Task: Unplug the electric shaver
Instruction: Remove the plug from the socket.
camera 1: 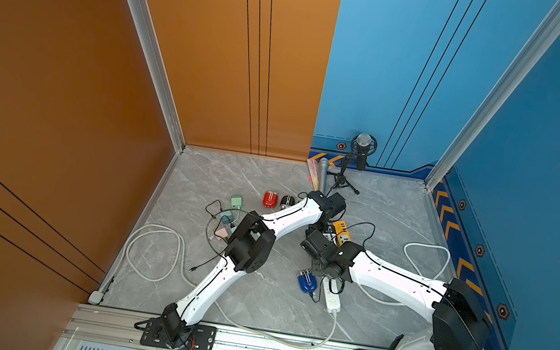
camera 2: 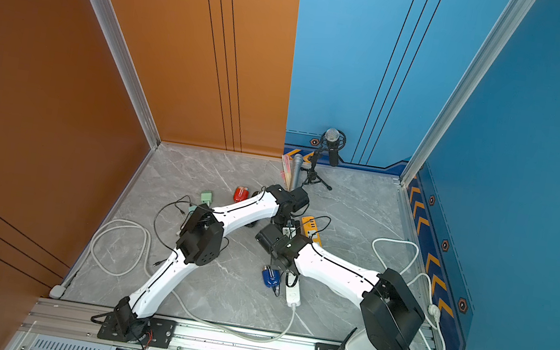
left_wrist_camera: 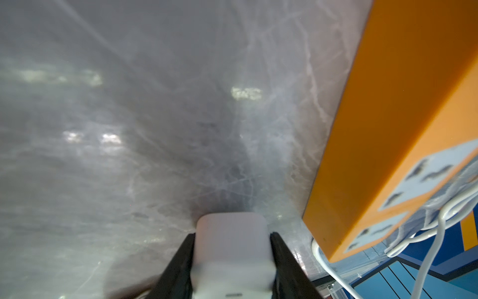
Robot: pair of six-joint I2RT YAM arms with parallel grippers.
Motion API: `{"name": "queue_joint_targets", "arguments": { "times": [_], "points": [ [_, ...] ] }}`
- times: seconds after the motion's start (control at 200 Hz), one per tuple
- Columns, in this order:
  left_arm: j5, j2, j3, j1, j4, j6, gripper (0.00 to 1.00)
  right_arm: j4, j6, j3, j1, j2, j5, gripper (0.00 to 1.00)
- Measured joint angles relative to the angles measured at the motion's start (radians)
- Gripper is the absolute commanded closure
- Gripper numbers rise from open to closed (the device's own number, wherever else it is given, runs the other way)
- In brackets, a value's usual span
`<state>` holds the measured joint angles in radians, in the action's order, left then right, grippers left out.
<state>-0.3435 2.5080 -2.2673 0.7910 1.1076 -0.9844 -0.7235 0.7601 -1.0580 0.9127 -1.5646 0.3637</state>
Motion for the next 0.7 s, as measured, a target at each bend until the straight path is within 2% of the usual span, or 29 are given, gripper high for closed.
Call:
{"name": "queue_joint_targets", "arguments": {
  "times": [0.19,0.355,0.701],
  "points": [
    [-0.010,0.000,0.000,-0.006,-0.002,0.004,0.67,-0.016,0.017,-0.021,0.016,-0.019,0.034,0.90],
    [0.039,0.006,-0.012,0.017,0.034,0.006,0.67,-0.033,-0.115,-0.039,0.069,-0.042,0.065,0.91],
    [0.067,0.010,-0.020,0.025,0.022,0.010,0.66,0.010,-0.159,0.002,0.008,0.037,-0.085,0.90]
  ]
}}
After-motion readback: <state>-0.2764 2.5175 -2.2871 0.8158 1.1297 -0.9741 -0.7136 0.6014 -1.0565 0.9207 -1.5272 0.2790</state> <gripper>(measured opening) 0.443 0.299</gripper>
